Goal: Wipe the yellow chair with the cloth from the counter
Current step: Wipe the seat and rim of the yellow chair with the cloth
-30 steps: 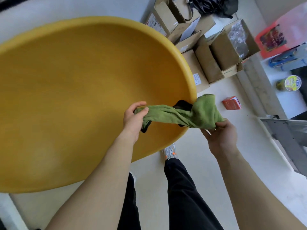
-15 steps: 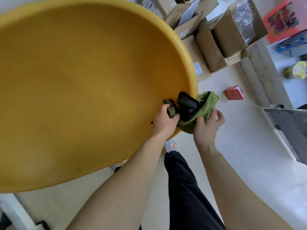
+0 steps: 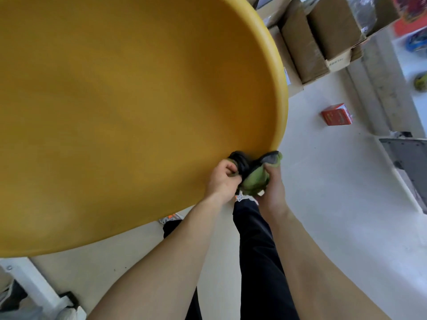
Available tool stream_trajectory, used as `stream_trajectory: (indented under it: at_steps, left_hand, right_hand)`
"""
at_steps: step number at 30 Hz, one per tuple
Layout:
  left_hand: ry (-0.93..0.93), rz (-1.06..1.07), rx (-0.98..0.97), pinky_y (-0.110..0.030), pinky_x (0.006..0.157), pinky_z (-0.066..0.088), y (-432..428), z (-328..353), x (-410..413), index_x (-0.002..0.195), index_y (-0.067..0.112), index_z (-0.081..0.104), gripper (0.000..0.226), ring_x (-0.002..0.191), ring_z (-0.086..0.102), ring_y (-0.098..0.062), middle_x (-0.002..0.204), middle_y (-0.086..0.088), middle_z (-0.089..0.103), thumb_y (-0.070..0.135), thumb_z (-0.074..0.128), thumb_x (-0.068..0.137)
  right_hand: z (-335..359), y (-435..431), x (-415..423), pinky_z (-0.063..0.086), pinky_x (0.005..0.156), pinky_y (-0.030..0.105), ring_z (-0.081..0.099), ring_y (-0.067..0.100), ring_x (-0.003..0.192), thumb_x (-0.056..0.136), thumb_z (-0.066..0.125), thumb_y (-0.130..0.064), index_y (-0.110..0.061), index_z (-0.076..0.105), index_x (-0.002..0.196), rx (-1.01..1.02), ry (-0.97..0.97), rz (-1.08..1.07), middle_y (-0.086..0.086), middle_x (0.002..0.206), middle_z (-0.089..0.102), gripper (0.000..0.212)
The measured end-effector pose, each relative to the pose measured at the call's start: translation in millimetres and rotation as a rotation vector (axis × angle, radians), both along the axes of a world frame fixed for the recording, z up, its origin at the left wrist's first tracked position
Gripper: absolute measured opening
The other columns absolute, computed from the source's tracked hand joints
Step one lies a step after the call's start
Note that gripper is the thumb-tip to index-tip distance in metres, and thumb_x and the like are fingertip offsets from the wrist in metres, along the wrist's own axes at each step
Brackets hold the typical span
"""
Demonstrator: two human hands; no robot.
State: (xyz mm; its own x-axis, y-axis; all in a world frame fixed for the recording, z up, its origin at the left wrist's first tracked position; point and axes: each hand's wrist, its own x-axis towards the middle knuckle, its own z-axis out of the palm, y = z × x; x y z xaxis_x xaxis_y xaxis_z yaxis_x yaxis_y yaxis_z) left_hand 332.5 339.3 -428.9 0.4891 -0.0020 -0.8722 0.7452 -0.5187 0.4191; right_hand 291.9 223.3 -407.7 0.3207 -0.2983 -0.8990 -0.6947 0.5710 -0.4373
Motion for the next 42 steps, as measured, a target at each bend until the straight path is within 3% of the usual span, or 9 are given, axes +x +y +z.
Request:
stream_trajectory:
  at_steps: [5,12,16,20,24,29,32,35,42]
  left_hand:
    - [-0.19,0.252,-0.233,-0.019,0.091,0.045,-24.0,8.9,35.9,0.091,0.035,0.063,0.031,0.105,0.06,-0.007,0.105,0.011,0.066,0.004,0.067,0.089]
    - [-0.051,0.45,-0.436,-0.031,0.091,0.055,-26.3,0.9,54.8,0.099,0.027,0.075,0.014,0.112,0.066,-0.023,0.115,-0.004,0.073,0.019,0.068,0.09]
    - [-0.006,0.377,-0.512,-0.011,0.067,0.049,-16.6,3.7,48.0,0.1,0.02,0.076,0.029,0.096,0.069,-0.01,0.106,-0.001,0.076,0.01,0.049,0.097]
    - [0.089,0.569,-0.521,-0.03,0.075,0.054,-11.7,3.2,47.7,0.083,0.018,0.077,0.029,0.083,0.067,-0.02,0.08,-0.004,0.072,0.014,0.048,0.088]
    - [-0.17,-0.106,0.079,-0.033,0.103,0.044,-4.6,-25.3,11.5,0.135,0.024,0.055,0.049,0.131,0.05,-0.025,0.148,-0.003,0.047,0.005,0.054,0.09]
    - [-0.075,-0.529,0.022,-0.044,0.123,0.018,-15.7,-47.5,-26.3,0.159,0.023,-0.014,0.114,0.155,-0.007,-0.029,0.166,0.002,-0.024,0.039,0.072,0.085]
    - [-0.069,-0.534,0.05,-0.047,0.124,0.013,-17.4,-48.9,-23.7,0.157,0.022,-0.019,0.117,0.154,-0.008,-0.032,0.166,-0.001,-0.024,0.045,0.07,0.084]
    - [-0.078,-0.514,-0.007,-0.045,0.124,0.013,-11.1,-49.0,-20.9,0.159,0.023,-0.013,0.112,0.155,-0.006,-0.028,0.167,0.0,-0.021,0.042,0.07,0.085]
    - [-0.015,-0.287,-0.067,-0.038,0.122,0.02,-13.8,-48.5,-3.1,0.16,0.017,0.017,0.1,0.153,0.017,-0.025,0.169,-0.004,0.008,0.072,0.05,0.083]
  right_hand:
    - [-7.9,-4.6,16.1,0.055,0.088,0.038,0.063,0.006,0.094,0.068,0.088,-0.04,-0.017,0.044,0.135,-0.457,-0.173,0.291,-0.009,0.1,0.061,0.083]
    - [-32.9,-13.0,7.9,0.047,0.103,0.052,0.052,0.034,0.128,0.051,0.098,-0.048,-0.021,0.038,0.145,-0.571,-0.237,0.462,0.001,0.133,0.06,0.115]
    - [-34.6,3.1,14.2,0.055,0.091,0.037,0.068,0.022,0.109,0.064,0.092,-0.005,-0.006,0.058,0.124,-0.531,-0.324,0.199,0.005,0.115,0.07,0.069]
    - [-30.9,2.5,17.6,0.053,0.07,0.025,0.067,0.007,0.079,0.068,0.08,-0.001,-0.018,0.067,0.096,-0.552,-0.266,0.147,-0.011,0.085,0.071,0.035]
    - [-31.4,-2.5,25.8,0.058,0.076,0.041,0.065,0.019,0.093,0.06,0.083,-0.024,-0.023,0.06,0.094,-0.585,-0.147,0.192,0.0,0.093,0.065,0.041]
    - [-14.1,-10.0,49.0,0.052,0.093,0.034,0.057,0.009,0.105,0.057,0.08,-0.029,-0.026,0.053,0.122,-0.7,-0.115,0.226,0.005,0.118,0.055,0.07]
    - [6.1,-19.6,77.3,0.041,0.092,0.011,0.043,-0.017,0.095,0.062,0.079,-0.015,-0.017,0.053,0.129,-0.842,-0.223,0.247,0.007,0.125,0.047,0.072]
    - [26.6,-25.1,104.4,0.035,0.088,0.001,0.043,-0.012,0.099,0.059,0.078,-0.012,-0.012,0.056,0.127,-0.999,-0.419,0.261,0.012,0.122,0.047,0.071]
    - [-12.9,-29.3,72.5,0.042,0.071,0.027,0.048,0.019,0.084,0.062,0.078,-0.026,-0.004,0.06,0.105,-0.897,-0.44,0.432,0.0,0.092,0.053,0.052]
